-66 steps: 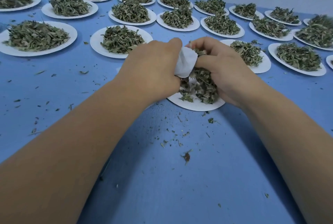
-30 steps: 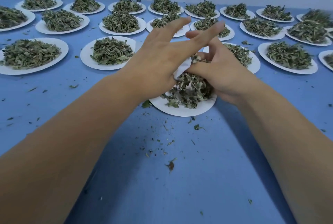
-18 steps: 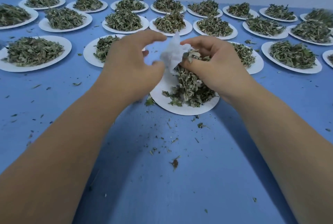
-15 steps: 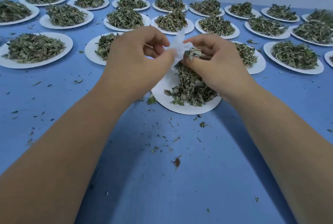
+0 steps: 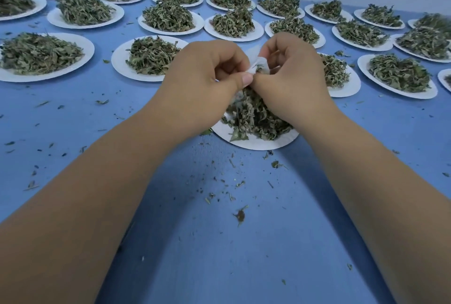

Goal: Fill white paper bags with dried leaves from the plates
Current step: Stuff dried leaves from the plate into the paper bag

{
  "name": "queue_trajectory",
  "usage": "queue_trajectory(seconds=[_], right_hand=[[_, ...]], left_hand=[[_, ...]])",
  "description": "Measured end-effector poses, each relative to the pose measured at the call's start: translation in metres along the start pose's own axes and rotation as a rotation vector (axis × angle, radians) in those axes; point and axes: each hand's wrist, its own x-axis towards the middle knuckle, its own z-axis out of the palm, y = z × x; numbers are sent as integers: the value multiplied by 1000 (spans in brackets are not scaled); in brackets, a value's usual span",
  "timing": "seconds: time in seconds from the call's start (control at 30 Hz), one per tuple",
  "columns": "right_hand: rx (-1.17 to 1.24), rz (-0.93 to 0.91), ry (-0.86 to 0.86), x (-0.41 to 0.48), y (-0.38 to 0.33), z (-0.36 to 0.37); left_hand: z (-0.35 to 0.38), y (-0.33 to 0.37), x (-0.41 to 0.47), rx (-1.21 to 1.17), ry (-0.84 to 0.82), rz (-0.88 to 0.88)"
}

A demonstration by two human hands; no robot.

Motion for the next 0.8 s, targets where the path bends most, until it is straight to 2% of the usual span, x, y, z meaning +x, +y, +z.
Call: queue_trajectory(seconds=[0.17,0.3,0.5,0.63,0.8], right_hand=[[-111,-59,44,1,-4,4],[-170,-57,41,1,-2,3],[-45,-54,-140,-2,-4,-6],[117,-9,-255,-2,0,-16],[67,-30,-161,-4,2,-13]], left_hand=[[-1,5,-1,-109,-39,-22],[2,-3,3,-51,64,-67],[0,-13,7,-34,215,-118],[-2,-15,7,-60,213,-154],[2,-11,5,-134,98,-158]])
